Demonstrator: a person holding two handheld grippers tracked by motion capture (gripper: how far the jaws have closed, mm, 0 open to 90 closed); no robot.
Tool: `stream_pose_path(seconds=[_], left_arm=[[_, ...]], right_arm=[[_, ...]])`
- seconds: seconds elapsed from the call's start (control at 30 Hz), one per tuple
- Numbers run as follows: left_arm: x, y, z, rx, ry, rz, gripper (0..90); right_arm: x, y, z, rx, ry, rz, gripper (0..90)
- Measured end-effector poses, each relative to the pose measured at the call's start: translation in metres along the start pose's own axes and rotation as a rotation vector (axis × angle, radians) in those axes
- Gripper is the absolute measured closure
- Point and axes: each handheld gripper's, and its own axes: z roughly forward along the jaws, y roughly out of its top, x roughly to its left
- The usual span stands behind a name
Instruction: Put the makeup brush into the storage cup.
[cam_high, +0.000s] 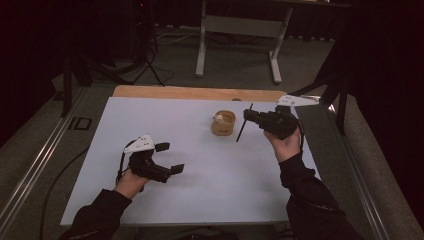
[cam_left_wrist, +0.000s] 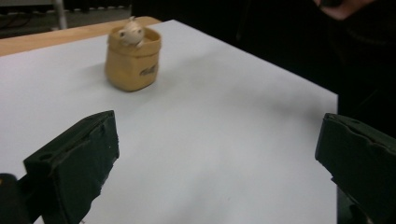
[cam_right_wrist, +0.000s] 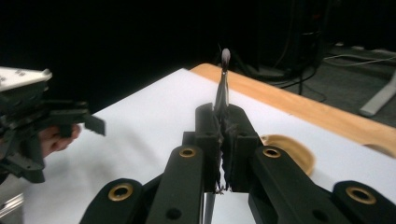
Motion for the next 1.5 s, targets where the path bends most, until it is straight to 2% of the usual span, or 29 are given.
stream_pose_path(seconds=[0.17, 0.2, 0.3, 0.4, 0.53, 0.7, 0.8, 0.97, 1.13, 1.3, 1.47, 1.5], left_arm=[[0.002, -0.009, -0.006, -0.005, 0.025, -0.005, 0.2], [0.003, -0.015, -0.009, -0.017, 0.052, -0.003, 0.2], [0.006, -0.021, -0.012, -0.018, 0.075, -0.004, 0.2], [0.009, -0.024, -0.015, -0.039, 0.084, -0.012, 0.3], [0.013, -0.028, -0.019, -0.078, 0.092, 0.004, 0.3], [0.016, -0.033, -0.017, -0.091, 0.101, 0.027, 0.3], [0.016, -0.036, -0.017, -0.11, 0.112, 0.049, 0.4], [0.017, -0.038, -0.016, -0.111, 0.104, 0.043, 0.4], [0.017, -0.04, -0.016, -0.111, 0.113, 0.041, 0.3], [0.017, -0.04, -0.017, -0.119, 0.122, 0.054, 0.3], [0.017, -0.041, -0.018, -0.123, 0.114, 0.043, 0.3], [0.017, -0.041, -0.018, -0.121, 0.11, 0.051, 0.3]], right_arm=[[-0.009, 0.012, -0.005, -0.014, -0.052, -0.018, 85.8], [-0.012, 0.016, -0.006, -0.017, -0.065, -0.012, 85.8], [-0.018, 0.024, -0.006, -0.023, -0.086, -0.018, 85.8], [-0.024, 0.031, -0.003, -0.028, -0.105, -0.02, 85.8], [-0.032, 0.038, 0.002, -0.032, -0.136, -0.017, 85.8], [-0.038, 0.046, 0.013, -0.021, -0.166, -0.035, 85.8], [-0.041, 0.048, 0.021, -0.012, -0.173, -0.044, 85.8], [-0.049, 0.047, 0.034, -0.005, -0.179, -0.027, 85.8], [-0.054, 0.048, 0.045, 0.001, -0.178, -0.019, 85.8], [-0.059, 0.045, 0.064, 0.017, -0.181, -0.003, 85.8], [-0.065, 0.038, 0.078, 0.027, -0.177, 0.027, 85.8], [-0.067, 0.034, 0.084, 0.031, -0.178, 0.041, 85.8]])
